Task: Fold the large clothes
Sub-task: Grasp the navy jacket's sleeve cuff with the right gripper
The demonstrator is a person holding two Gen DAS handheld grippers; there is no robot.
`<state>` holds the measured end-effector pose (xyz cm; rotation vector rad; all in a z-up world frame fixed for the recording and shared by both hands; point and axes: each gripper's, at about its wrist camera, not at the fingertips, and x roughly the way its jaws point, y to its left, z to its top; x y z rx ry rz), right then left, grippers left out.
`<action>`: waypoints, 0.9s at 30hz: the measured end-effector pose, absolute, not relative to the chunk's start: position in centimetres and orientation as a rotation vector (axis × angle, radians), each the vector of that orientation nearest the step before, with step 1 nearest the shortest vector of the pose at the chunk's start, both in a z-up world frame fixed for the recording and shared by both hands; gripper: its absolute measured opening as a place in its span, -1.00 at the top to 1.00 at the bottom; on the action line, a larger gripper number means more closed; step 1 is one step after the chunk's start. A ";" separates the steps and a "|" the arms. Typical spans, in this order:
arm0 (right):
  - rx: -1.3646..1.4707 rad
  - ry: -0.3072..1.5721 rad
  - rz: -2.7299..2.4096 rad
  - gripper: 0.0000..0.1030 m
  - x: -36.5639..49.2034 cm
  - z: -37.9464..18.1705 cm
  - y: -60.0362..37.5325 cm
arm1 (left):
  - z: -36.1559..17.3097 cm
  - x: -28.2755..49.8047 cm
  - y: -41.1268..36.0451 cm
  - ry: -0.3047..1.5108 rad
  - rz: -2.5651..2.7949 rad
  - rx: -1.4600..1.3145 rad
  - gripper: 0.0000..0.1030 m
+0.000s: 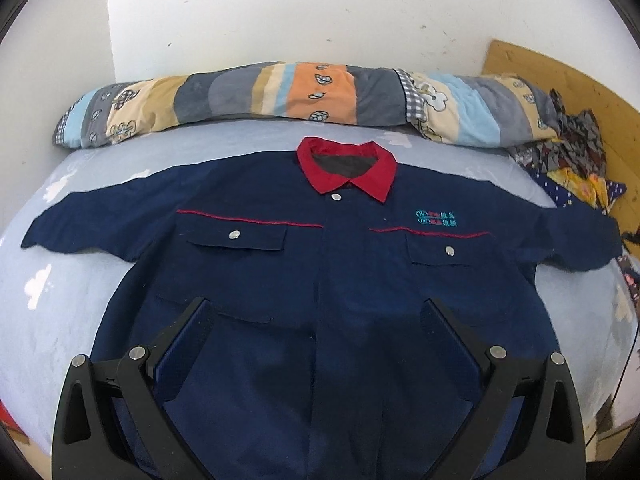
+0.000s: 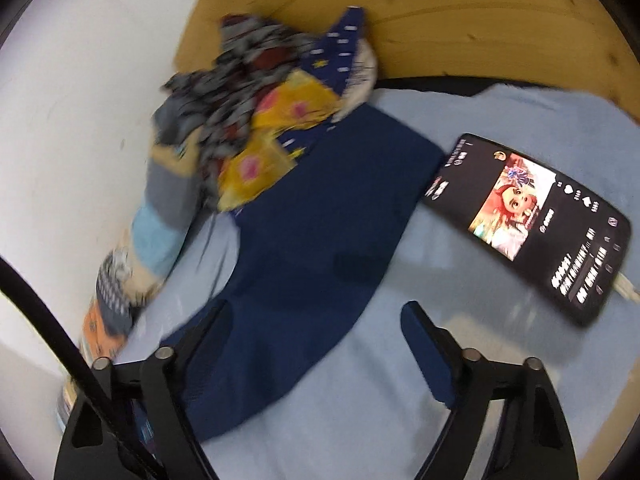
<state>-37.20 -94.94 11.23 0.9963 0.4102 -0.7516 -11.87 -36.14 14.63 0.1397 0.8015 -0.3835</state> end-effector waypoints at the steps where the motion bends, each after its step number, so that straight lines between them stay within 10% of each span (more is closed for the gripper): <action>1: 1.012 0.401 -0.755 -0.56 -37.2 10.5 -95.9 | 14.4 -11.9 -36.4 0.804 -0.387 0.150 -0.99; 15: 1.071 0.373 -0.809 -0.07 -34.5 5.4 -102.8 | 13.1 -10.6 -37.1 0.837 -0.370 0.177 -0.99; 17: 1.081 0.334 -0.821 0.48 -34.9 5.2 -103.4 | 13.0 -10.5 -37.2 0.835 -0.365 0.182 -0.99; 19: 1.105 0.304 -0.809 0.61 -35.4 4.9 -103.6 | 12.9 -10.4 -37.2 0.839 -0.365 0.185 -0.99; 27: 1.105 0.278 -0.813 0.55 -37.3 5.6 -102.2 | 12.7 -10.6 -37.3 0.840 -0.372 0.193 -0.99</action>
